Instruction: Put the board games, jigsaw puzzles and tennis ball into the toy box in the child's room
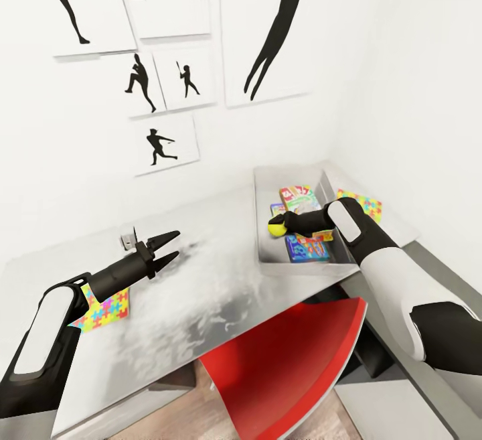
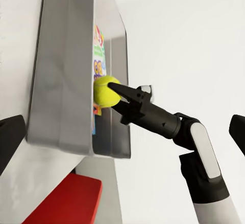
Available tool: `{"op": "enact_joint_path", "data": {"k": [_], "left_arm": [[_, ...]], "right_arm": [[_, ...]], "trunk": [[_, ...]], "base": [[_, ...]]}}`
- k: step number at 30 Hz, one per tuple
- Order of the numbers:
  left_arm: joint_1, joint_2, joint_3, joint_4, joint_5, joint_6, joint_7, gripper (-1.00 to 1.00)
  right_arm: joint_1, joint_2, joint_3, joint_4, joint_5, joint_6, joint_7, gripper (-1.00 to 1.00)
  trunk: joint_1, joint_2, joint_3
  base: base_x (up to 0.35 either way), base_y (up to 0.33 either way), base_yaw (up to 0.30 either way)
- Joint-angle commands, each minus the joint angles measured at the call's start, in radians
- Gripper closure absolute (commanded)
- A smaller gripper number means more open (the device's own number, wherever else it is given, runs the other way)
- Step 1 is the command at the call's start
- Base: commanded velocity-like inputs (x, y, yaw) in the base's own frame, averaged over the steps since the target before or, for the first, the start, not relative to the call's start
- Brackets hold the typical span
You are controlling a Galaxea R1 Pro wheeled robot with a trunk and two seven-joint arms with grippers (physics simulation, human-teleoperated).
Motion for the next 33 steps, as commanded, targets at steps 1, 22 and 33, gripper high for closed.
{"op": "enact_joint_path", "data": {"k": [1,22,33], "left_arm": [[-0.001,0.0,0.001,0.0,-0.006,0.005,-0.006,-1.0],[0.0,0.0,0.002,0.0,-0.005,0.005,-0.007,-1.0],[0.0,0.0,0.002,0.0,-0.005,0.005,-0.007,-1.0]], "right_arm": [[-0.001,-0.001,0.004,0.0,0.007,0.002,0.008,1.0],[-0.001,-0.001,0.004,0.0,0.008,0.001,0.008,1.0],[-0.001,-0.001,0.004,0.0,0.008,0.001,0.008,1.0]], "trunk": [[0.0,-0.002,-0.003],[0.0,-0.002,-0.038],[0.0,-0.002,-0.056]], "base": [[0.0,0.0,0.0],[0.0,0.0,0.0],[0.0,0.0,0.0]]}}
